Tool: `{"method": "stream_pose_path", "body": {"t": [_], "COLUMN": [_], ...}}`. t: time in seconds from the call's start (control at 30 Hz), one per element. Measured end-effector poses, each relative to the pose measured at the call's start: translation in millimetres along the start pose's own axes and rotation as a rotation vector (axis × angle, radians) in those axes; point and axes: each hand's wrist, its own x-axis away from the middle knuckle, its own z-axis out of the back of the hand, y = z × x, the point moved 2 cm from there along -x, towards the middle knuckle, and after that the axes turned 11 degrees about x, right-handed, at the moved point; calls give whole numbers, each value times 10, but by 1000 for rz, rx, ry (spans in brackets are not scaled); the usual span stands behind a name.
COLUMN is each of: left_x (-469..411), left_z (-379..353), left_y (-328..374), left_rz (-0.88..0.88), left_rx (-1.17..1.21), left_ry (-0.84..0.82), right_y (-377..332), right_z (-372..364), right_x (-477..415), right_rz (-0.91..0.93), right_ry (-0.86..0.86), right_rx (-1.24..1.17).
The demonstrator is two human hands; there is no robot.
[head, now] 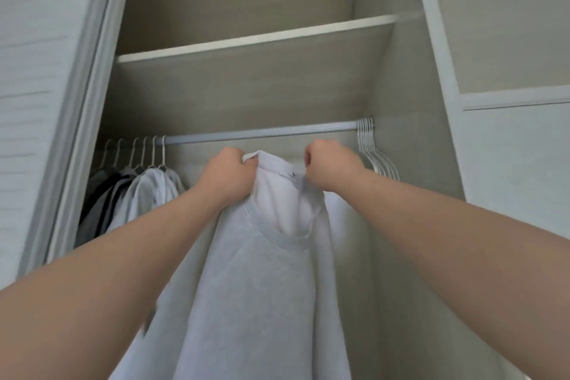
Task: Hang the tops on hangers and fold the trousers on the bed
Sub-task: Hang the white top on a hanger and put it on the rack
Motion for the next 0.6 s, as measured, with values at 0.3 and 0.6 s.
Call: {"method": "stream_pose_path", "body": {"t": [0.3,0.6], "left_x": [-295,-421], "left_z": [-500,-639], "left_y": [-198,-401], "left_rz": [-81,-124], "left_rx": [-65,-37], "left_ry": [-126,-138], "right_y": [616,912], "right_z": [-443,-474], "right_x": [-234,-435], "right_rz": [-157,-219], "right_ry": [24,64], "right_rx": [727,695]}}
